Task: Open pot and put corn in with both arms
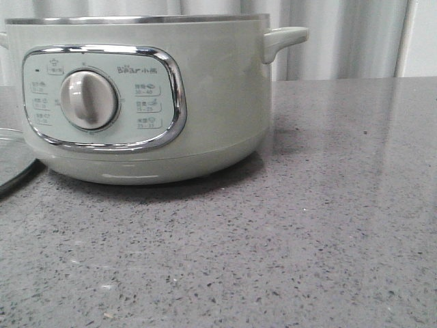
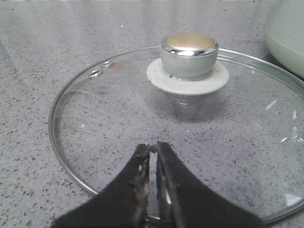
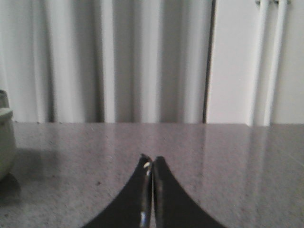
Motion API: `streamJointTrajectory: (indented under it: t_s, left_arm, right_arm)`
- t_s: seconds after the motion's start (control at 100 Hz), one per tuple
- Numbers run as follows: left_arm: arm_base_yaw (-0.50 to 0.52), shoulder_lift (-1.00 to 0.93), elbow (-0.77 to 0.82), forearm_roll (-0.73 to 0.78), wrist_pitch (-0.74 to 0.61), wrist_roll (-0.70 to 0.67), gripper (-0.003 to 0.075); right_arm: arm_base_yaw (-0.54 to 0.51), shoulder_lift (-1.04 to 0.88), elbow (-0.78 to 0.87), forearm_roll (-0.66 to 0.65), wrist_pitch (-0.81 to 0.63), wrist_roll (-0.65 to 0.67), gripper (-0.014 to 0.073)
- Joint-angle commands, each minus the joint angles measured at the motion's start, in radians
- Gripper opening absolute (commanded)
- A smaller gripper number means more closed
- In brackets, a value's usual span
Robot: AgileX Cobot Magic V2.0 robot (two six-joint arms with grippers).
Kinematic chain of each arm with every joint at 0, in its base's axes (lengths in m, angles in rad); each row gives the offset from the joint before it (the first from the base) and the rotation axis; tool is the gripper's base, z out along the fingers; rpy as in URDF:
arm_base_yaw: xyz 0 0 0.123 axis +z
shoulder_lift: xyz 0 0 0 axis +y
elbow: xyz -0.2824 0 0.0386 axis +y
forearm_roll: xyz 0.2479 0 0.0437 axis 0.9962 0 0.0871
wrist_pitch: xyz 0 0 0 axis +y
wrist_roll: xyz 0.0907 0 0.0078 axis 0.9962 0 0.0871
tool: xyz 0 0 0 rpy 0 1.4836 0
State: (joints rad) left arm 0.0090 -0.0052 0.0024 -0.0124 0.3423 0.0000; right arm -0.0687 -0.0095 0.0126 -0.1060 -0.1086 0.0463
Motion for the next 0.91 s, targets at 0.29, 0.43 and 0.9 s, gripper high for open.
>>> streamJointTrajectory:
  t_s: [0.29,0.43,0.9]
  left_arm:
    - [0.002,-0.033,0.007,-0.016,-0.025,-0.009,-0.002]
    - [0.002,-0.033,0.007,-0.016,-0.025,-0.009,-0.002]
    - [0.002,-0.033,0.007,-0.016,-0.025,-0.009,-0.002]
  right_arm:
    - [-0.032,-0.023,0.019,-0.013,0.405,0.005,-0.0074]
    - [-0.032,-0.023,0.019,-0.014,0.402,0.005,-0.0074]
    - [-0.032,-0.023,0.019,-0.014,0.402,0.005,-0.0074]
